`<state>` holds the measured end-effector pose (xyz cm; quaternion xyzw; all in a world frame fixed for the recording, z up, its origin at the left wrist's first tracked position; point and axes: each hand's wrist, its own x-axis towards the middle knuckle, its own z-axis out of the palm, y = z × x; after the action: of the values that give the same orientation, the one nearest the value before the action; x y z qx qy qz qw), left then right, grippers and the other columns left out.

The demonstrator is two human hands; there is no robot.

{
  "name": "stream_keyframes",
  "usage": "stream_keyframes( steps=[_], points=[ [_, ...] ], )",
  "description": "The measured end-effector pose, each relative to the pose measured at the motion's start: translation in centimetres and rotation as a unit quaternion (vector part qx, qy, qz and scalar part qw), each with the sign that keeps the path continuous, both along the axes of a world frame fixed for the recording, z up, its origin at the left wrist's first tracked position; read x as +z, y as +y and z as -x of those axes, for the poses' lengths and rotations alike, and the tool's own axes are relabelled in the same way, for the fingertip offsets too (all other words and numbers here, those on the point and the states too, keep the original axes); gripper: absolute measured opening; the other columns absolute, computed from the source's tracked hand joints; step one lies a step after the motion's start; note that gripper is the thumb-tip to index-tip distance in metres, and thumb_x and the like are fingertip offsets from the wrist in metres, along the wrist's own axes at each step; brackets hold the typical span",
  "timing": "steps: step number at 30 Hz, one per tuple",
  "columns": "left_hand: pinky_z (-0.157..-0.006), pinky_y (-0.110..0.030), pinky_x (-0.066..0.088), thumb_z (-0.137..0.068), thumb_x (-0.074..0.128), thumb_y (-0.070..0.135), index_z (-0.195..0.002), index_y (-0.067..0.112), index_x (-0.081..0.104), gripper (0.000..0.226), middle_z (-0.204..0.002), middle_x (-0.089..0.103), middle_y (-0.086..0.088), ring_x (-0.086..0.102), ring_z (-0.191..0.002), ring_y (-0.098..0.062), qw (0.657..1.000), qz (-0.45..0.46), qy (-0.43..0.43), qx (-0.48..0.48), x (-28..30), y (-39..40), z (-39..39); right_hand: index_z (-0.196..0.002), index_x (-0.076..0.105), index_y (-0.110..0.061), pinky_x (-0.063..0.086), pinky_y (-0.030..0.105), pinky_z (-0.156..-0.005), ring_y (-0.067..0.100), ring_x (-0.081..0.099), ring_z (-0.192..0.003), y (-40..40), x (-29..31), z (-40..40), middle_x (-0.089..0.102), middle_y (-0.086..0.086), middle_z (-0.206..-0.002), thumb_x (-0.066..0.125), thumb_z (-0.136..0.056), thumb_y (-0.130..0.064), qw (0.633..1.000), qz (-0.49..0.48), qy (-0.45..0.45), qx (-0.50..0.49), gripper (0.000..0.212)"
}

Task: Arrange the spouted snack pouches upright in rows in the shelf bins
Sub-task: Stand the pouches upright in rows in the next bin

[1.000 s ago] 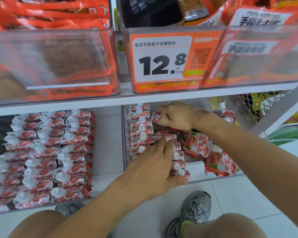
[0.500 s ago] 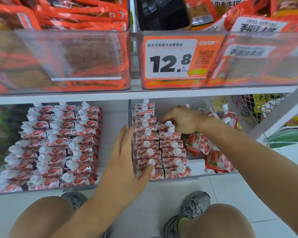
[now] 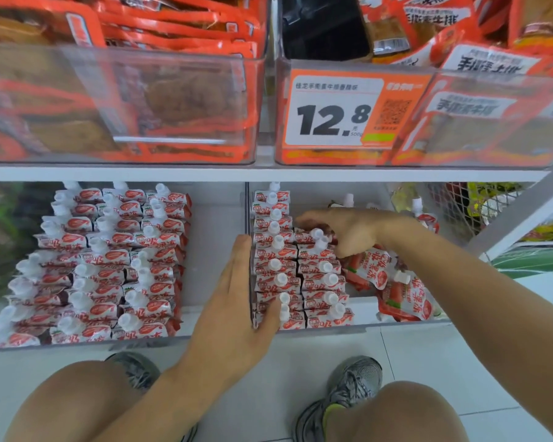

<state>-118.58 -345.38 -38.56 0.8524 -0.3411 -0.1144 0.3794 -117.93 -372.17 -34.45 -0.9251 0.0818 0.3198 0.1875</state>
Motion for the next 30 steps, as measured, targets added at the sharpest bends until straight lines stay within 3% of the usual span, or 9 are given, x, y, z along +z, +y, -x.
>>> stream_keyframes(
  steps=[4,7,13,16,18,20,24,27,30],
  points=[
    [-0.097,0.010,0.004,-0.089,0.061,0.043,-0.152,0.037,-0.005,0.092,-0.158,0.005,0.024,0.000,-0.128,0.029,1.000,0.001,0.000,-0.002,0.2,0.2,-0.1,-0.145,0.034,-0.037,0.043,0.033,-0.099,0.016,0.045,-0.125,-0.6,0.1,-1.4,0.038,-0.006,-0.151,0.080,-0.075,-0.012,0.998,-0.027,0.053,-0.002,0.087],
    [-0.098,0.008,0.006,-0.089,0.061,0.044,-0.150,0.041,-0.005,0.091,-0.157,0.007,0.026,0.009,-0.131,0.020,1.000,0.008,0.005,0.005,0.3,0.2,0.0,-0.144,0.039,-0.036,0.037,0.039,-0.111,0.019,0.040,-0.137,-1.1,-0.2,-1.8,0.040,-0.004,-0.151,0.082,-0.077,-0.017,0.997,-0.064,0.051,-0.013,0.081],
    [-0.103,-0.010,0.023,-0.087,0.064,0.041,-0.151,0.035,0.012,0.082,-0.143,0.024,0.025,0.029,-0.133,0.003,1.000,-0.002,0.006,0.030,1.5,-0.3,-0.4,-0.147,0.039,-0.036,0.036,0.041,-0.113,0.020,0.041,-0.137,-1.3,-0.6,-1.6,0.040,-0.007,-0.153,0.077,-0.083,-0.028,0.999,-0.029,0.032,0.020,0.075],
    [-0.109,-0.022,0.027,-0.088,0.063,0.035,-0.147,0.023,0.029,0.069,-0.151,0.024,0.010,0.027,-0.140,-0.009,0.994,0.006,-0.106,0.019,3.0,-1.6,-0.8,-0.149,0.038,-0.034,0.038,0.036,-0.111,0.017,0.044,-0.135,-1.3,-0.9,-0.5,0.044,-0.009,-0.149,0.076,-0.084,-0.028,0.999,-0.032,-0.014,0.016,0.075],
    [-0.108,-0.016,0.027,-0.090,0.061,0.031,-0.140,0.018,0.042,0.055,-0.144,0.037,0.003,0.036,-0.134,-0.012,0.987,0.018,-0.157,-0.025,4.1,-3.7,-1.1,-0.149,0.039,-0.029,0.038,0.034,-0.113,0.013,0.044,-0.134,-1.4,-0.7,1.1,0.045,-0.009,-0.148,0.078,-0.083,-0.019,0.990,-0.111,-0.072,-0.055,0.077],
    [-0.102,-0.023,0.036,-0.092,0.058,0.032,-0.134,0.018,0.048,0.046,-0.134,0.049,0.001,0.047,-0.124,-0.016,0.983,-0.019,-0.160,-0.090,4.8,-6.5,-1.7,-0.141,0.049,-0.021,0.043,0.031,-0.109,0.010,0.052,-0.126,-2.4,-0.3,3.0,0.056,-0.005,-0.137,0.077,-0.082,-0.006,0.956,-0.182,-0.175,-0.150,0.067],
    [-0.095,-0.039,0.047,-0.088,0.063,0.039,-0.130,0.013,0.049,0.051,-0.127,0.055,-0.006,0.052,-0.117,-0.025,0.944,-0.202,-0.182,-0.186,3.7,-11.6,-4.7,-0.116,0.068,-0.012,0.049,0.009,-0.084,0.010,0.063,-0.101,-5.5,0.4,6.7,0.070,-0.002,-0.111,0.075,-0.082,-0.005,0.919,-0.066,-0.332,-0.201,0.035],
    [-0.081,-0.037,0.049,-0.086,0.065,0.048,-0.116,0.011,0.056,0.049,-0.111,0.062,-0.007,0.059,-0.103,-0.028,0.926,-0.271,-0.143,-0.221,2.4,-13.7,-6.6,-0.113,0.069,-0.013,0.051,0.022,-0.083,0.012,0.065,-0.098,-6.2,-0.4,7.4,0.070,-0.002,-0.108,0.075,-0.083,-0.014,0.931,-0.016,-0.309,-0.192,0.030],
    [-0.067,-0.031,0.041,-0.086,0.067,0.047,-0.098,0.015,0.061,0.034,-0.092,0.064,-0.004,0.060,-0.087,-0.024,0.917,-0.275,-0.176,-0.229,1.6,-14.1,-7.2,-0.133,0.055,-0.016,0.046,0.029,-0.096,0.024,0.060,-0.118,-5.7,-1.5,5.3,0.063,0.006,-0.130,0.074,-0.085,-0.029,0.939,0.042,-0.300,-0.164,0.053]
  ],
)
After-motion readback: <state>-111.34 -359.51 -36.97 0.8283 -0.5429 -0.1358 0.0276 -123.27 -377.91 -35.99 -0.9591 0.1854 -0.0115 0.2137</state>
